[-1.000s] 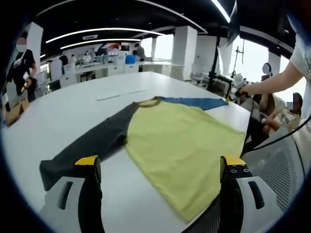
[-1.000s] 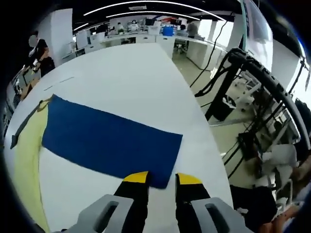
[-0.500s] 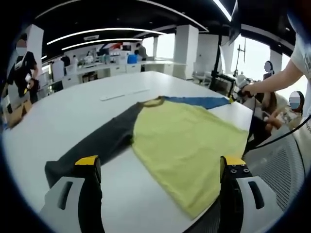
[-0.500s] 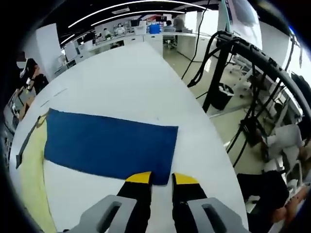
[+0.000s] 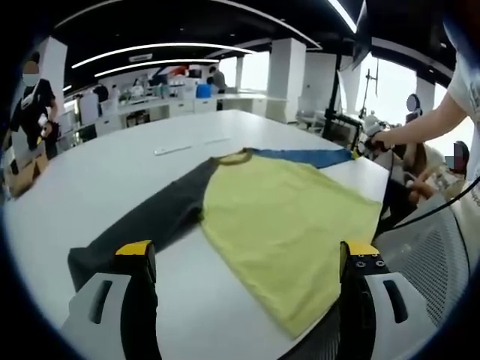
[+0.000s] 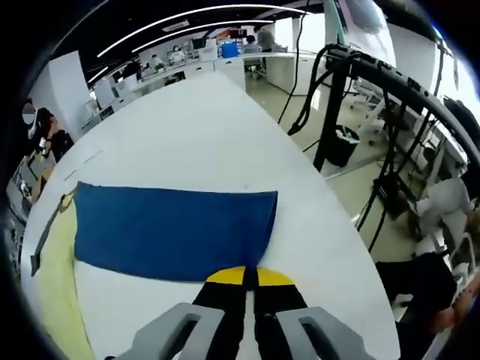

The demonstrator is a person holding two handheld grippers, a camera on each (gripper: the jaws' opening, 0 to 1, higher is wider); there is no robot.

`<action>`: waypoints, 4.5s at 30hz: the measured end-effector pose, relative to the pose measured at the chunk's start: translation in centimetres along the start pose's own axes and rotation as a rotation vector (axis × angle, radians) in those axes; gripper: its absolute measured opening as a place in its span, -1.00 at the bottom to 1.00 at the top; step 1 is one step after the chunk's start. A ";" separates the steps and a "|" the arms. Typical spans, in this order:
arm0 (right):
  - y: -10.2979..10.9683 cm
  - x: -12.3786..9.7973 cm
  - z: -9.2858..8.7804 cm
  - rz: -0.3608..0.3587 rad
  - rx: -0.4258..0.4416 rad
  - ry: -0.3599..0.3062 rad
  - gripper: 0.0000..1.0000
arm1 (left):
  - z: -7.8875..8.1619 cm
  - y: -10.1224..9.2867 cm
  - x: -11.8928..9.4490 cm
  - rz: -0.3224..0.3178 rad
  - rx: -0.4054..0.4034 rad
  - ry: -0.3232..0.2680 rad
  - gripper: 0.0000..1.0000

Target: Fold the garment on the visible template until the final outline fits inside the template.

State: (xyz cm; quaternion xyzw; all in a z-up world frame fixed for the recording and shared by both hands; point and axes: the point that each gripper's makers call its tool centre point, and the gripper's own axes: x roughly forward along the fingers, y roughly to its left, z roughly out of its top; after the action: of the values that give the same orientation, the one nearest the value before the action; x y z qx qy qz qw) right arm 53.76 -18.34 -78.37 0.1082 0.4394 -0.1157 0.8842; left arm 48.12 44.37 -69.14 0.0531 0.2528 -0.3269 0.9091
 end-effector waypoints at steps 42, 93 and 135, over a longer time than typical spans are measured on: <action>8.6 -3.4 6.7 0.126 -0.197 -0.139 -1.00 | 0.2 -0.3 -0.8 -0.032 0.002 -0.012 0.98; 27.8 -4.7 5.9 0.408 -0.323 -0.079 -1.00 | -0.3 -1.3 -1.4 -0.058 -0.021 -0.027 0.95; 41.0 -5.4 3.5 0.585 -0.442 -0.034 -1.00 | -0.6 -1.4 -1.4 -0.061 -0.022 -0.017 0.91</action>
State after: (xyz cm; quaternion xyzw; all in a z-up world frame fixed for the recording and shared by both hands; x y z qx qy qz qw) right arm 65.46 20.15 -68.32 0.0336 0.3897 0.2379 0.8890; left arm 46.10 44.25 -68.91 0.0328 0.2503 -0.3522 0.9013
